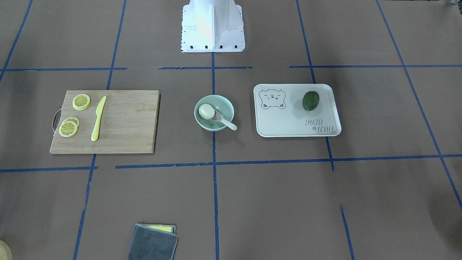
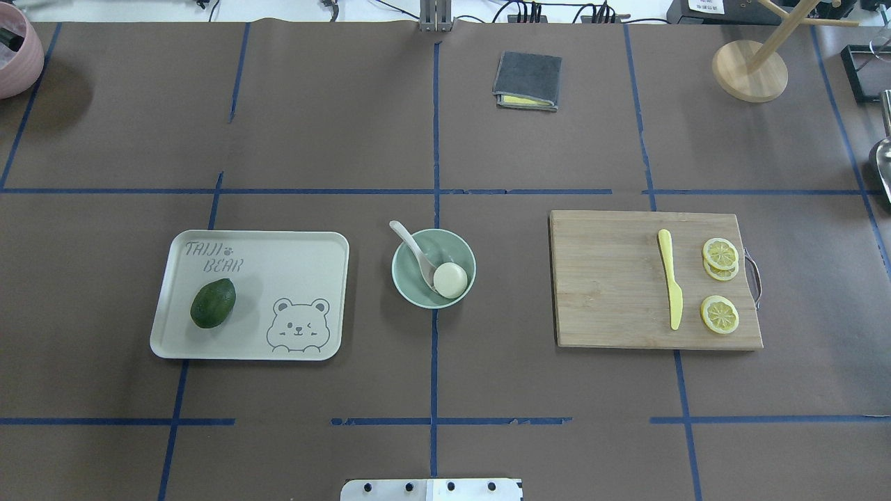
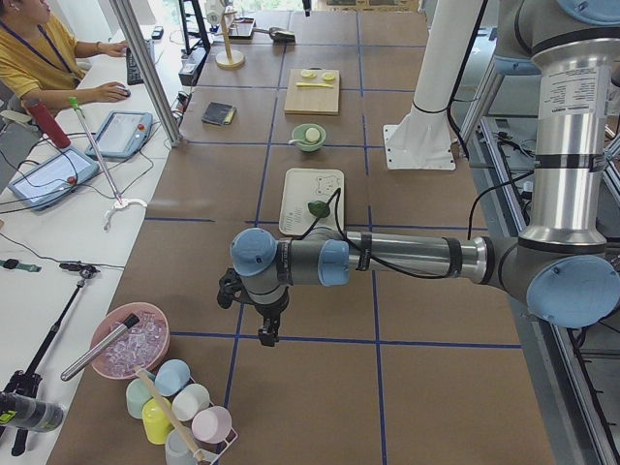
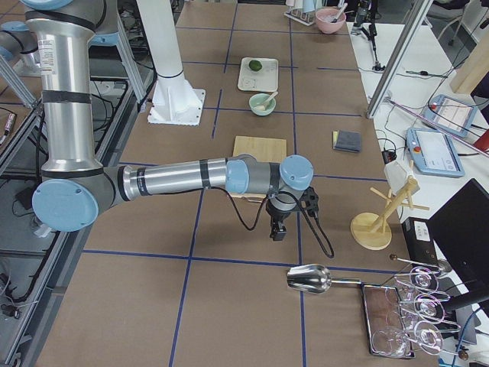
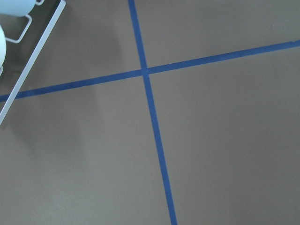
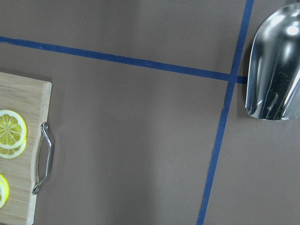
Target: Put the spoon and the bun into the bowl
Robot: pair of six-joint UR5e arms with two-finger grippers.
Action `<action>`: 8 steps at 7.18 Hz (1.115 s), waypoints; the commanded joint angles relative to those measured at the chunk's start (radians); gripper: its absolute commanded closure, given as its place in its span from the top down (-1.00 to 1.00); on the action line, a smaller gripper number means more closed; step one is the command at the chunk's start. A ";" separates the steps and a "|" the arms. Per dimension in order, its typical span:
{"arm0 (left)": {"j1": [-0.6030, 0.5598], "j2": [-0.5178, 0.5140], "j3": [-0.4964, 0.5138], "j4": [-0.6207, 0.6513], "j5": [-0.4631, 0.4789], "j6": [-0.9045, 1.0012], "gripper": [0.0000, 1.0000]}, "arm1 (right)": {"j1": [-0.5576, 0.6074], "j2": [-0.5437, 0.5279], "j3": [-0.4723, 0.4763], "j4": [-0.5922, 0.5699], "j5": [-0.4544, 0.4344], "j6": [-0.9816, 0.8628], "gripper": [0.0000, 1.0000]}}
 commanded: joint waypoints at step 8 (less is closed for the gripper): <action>-0.003 -0.034 0.000 -0.003 -0.010 -0.004 1.00 | -0.001 -0.004 -0.024 0.019 -0.047 0.025 1.00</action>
